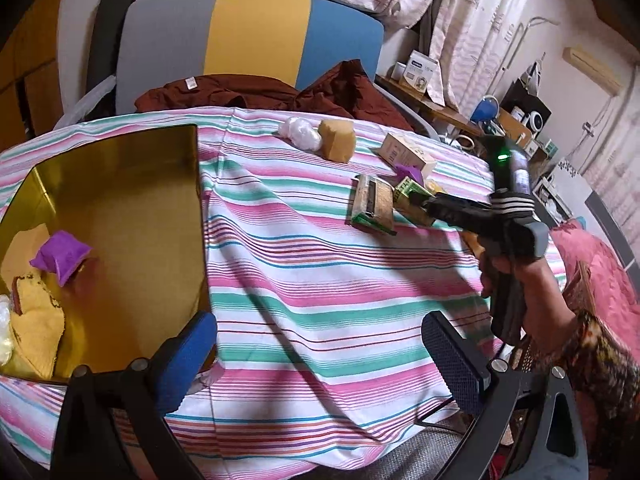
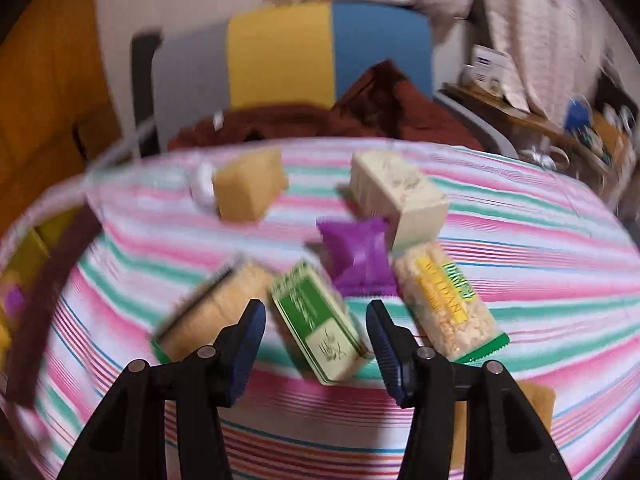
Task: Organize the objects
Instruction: 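Grasp the green-white box with the right tool, then grasp the cracker packet with the left tool and carry it toward the tray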
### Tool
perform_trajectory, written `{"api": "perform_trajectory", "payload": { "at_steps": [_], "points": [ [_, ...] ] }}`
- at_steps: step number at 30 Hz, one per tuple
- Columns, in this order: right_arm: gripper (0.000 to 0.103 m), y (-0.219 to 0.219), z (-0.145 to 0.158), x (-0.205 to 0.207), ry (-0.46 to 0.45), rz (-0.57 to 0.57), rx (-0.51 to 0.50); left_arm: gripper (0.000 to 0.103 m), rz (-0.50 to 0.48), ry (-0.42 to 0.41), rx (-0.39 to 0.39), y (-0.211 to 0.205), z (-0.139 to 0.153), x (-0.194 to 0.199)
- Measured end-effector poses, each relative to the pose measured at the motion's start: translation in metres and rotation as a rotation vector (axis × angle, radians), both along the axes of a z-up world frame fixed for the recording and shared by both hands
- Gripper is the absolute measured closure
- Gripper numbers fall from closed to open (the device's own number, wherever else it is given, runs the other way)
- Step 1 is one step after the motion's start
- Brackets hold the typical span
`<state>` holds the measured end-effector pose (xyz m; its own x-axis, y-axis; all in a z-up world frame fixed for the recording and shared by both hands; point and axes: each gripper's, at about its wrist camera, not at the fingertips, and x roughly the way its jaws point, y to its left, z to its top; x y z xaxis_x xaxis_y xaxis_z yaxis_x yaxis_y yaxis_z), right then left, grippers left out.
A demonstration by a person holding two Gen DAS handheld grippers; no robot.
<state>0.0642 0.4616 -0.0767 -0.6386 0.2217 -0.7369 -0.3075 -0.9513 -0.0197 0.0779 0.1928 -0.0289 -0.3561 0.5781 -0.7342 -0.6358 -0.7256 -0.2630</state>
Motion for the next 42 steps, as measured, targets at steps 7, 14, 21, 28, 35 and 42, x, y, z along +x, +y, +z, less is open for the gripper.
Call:
{"api": "perform_trajectory", "payload": {
  "at_steps": [7, 14, 21, 28, 35, 42],
  "points": [
    [0.067, 0.011, -0.012, 0.008, 0.046, -0.048, -0.080, 0.000, -0.035, 0.031, -0.044, 0.019, 0.001, 0.003],
    [0.071, 0.011, -0.010, 0.025, 0.126, -0.149, -0.117, 0.000, -0.008, 0.108, -0.115, 0.060, -0.001, -0.011],
    [0.073, 0.023, -0.015, 0.038, 0.156, -0.255, -0.152, 0.000, -0.027, 0.059, -0.154, 0.118, -0.019, -0.042],
    [0.073, 0.023, -0.018, 0.037, 0.163, -0.265, -0.148, 0.000, -0.118, 0.086, -0.194, 0.178, -0.040, -0.069],
    [0.073, 0.024, -0.020, 0.039, 0.175, -0.267, -0.155, 0.014, -0.127, 0.080, -0.248, 0.200, -0.064, -0.090],
    [0.073, 0.024, -0.020, 0.038, 0.174, -0.267, -0.149, 0.035, -0.190, 0.205, -0.218, 0.199, -0.066, -0.076]
  ]
}}
